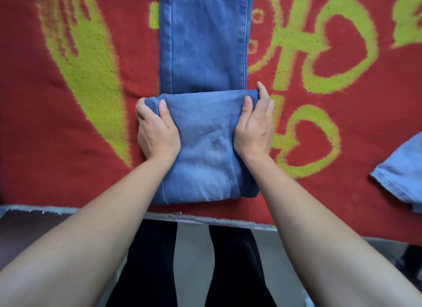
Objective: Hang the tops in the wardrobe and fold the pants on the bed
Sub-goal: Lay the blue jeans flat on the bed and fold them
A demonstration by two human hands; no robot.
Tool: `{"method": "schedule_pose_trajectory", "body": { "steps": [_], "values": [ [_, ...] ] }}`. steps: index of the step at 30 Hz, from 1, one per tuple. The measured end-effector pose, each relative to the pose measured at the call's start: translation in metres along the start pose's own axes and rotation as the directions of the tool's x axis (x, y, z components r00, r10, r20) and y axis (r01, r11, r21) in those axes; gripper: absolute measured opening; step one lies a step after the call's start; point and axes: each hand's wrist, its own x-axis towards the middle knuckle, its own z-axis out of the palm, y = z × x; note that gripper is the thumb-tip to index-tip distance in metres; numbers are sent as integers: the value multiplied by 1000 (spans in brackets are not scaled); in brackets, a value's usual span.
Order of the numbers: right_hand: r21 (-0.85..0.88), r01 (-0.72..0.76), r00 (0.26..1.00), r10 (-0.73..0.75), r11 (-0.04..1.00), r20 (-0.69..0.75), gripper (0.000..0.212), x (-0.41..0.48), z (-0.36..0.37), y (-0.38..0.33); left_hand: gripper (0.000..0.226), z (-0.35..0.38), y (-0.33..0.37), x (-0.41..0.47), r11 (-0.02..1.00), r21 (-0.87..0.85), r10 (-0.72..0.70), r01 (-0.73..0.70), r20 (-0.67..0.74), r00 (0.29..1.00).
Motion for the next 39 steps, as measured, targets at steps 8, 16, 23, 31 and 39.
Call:
{"method": "schedule_pose_trajectory", "body": {
  "steps": [8, 16, 23, 31, 39],
  "values": [
    [-64, -150, 987, 153, 987, 43, 40, 12, -15, -5, 45, -5, 9, 18, 986, -126, 111, -104, 44, 993],
    [214, -233, 958, 185, 949, 221, 45, 135, -13, -82, 47, -13, 93, 147, 922, -386, 132, -22, 260, 956],
    [514, -523, 822, 242, 680, 516, 90, 222, 16, -85, 27, -20, 143, 198, 602, -690, 189, 402, 612, 768],
    [599, -348, 915, 121, 721, 385, 37, 195, -17, -113, 14, -51, 138, 201, 637, -687, 296, 349, 636, 713],
    [456, -154, 891, -77, 876, 448, 26, 110, -89, -128, 22, -122, 129, 116, 699, -668, 293, 254, 592, 751]
  ]
}}
